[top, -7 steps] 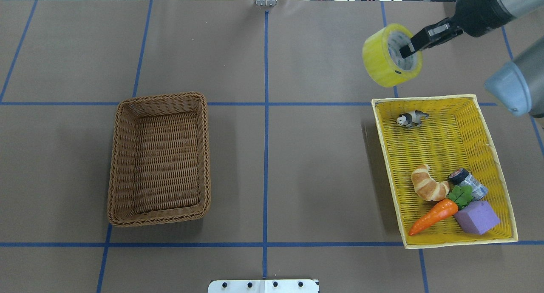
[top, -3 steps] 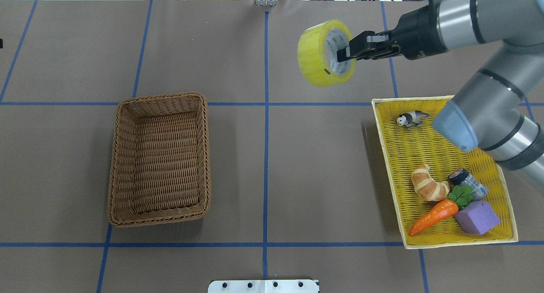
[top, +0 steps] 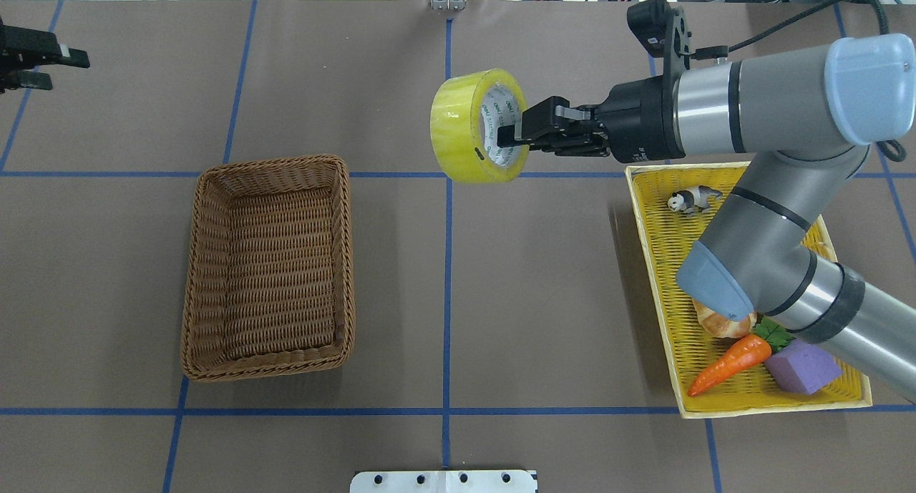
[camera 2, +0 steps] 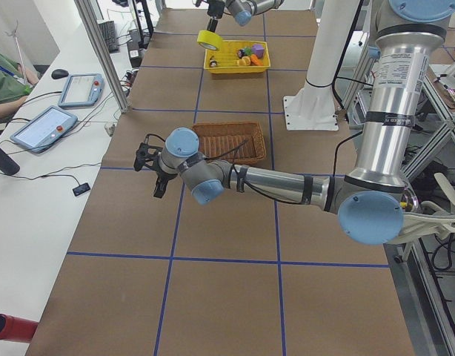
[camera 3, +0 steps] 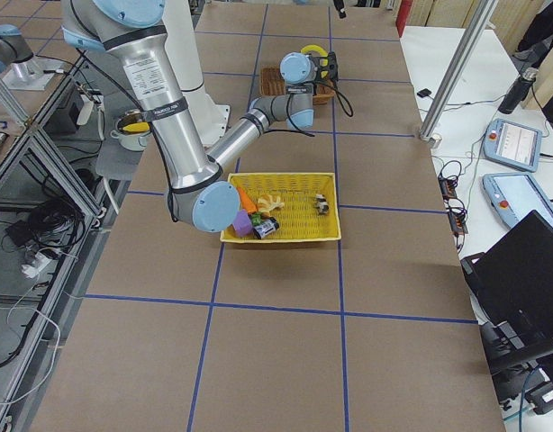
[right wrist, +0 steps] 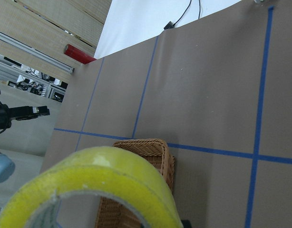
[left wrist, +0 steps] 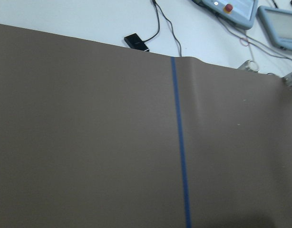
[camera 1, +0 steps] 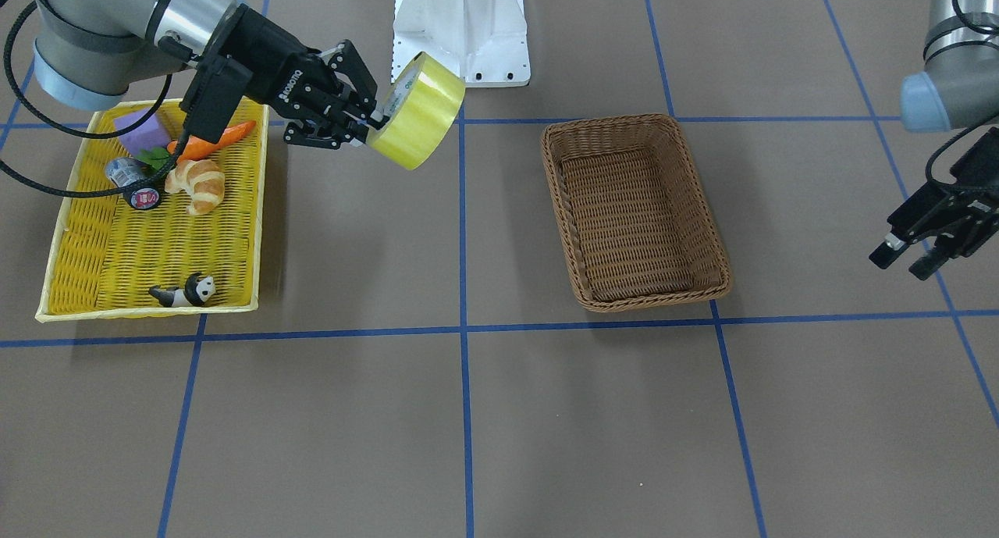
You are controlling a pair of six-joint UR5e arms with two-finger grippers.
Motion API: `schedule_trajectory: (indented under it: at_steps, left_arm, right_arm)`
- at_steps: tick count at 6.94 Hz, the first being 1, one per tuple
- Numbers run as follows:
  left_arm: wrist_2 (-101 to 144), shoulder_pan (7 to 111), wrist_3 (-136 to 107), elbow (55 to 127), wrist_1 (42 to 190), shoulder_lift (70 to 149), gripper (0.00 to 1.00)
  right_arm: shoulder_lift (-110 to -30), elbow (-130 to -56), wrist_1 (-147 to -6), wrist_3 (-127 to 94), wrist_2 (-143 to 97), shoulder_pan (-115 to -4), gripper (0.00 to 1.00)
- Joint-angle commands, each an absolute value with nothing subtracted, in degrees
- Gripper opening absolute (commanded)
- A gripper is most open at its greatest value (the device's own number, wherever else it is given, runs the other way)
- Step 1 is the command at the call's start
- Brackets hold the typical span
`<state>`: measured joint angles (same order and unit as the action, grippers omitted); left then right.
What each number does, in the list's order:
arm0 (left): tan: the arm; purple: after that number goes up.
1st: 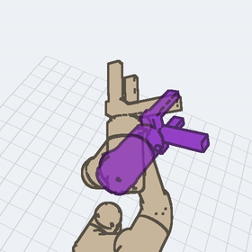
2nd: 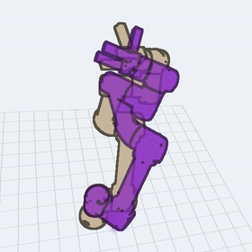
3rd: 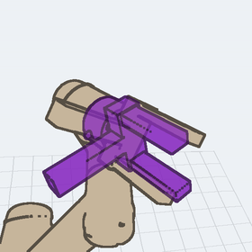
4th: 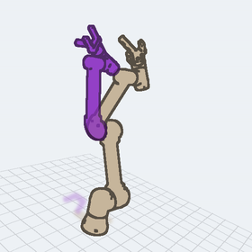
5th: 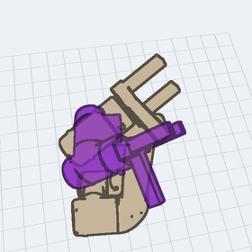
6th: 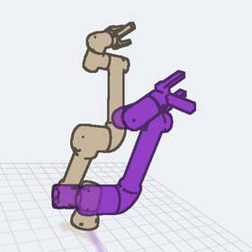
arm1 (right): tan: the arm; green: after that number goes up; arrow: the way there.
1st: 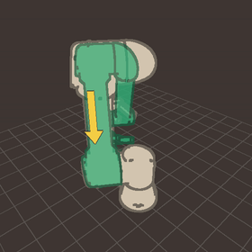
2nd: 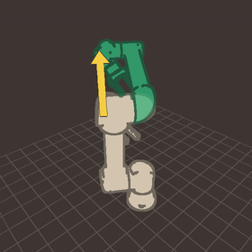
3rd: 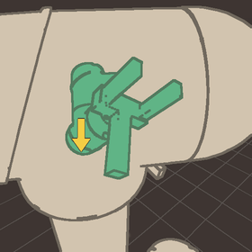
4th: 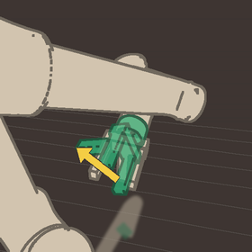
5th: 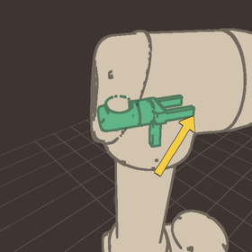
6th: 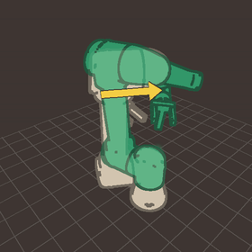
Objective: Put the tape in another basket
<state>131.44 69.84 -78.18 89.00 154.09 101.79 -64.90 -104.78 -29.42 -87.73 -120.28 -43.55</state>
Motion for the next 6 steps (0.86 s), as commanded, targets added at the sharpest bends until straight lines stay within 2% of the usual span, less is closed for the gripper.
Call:
schedule_trajectory:
  at_steps: [1,3,6]
  left_arm:
    - [138.1,64.7,-106.3,89.5,158.6,110.0,0.98]
    - [139.1,60.6,-115.8,92.2,165.5,111.4,0.98]
    - [132.8,56.2,-129.4,92.2,188.6,112.1,0.98]
  right_arm:
    - [-64.5,-104.9,-27.6,-95.3,-121.1,-40.0,0.0]
    - [-63.8,-105.2,-27.5,-96.1,-123.7,-38.5,0.0]
    - [-63.8,-105.0,-22.7,-100.1,-123.9,-37.6,0.0]
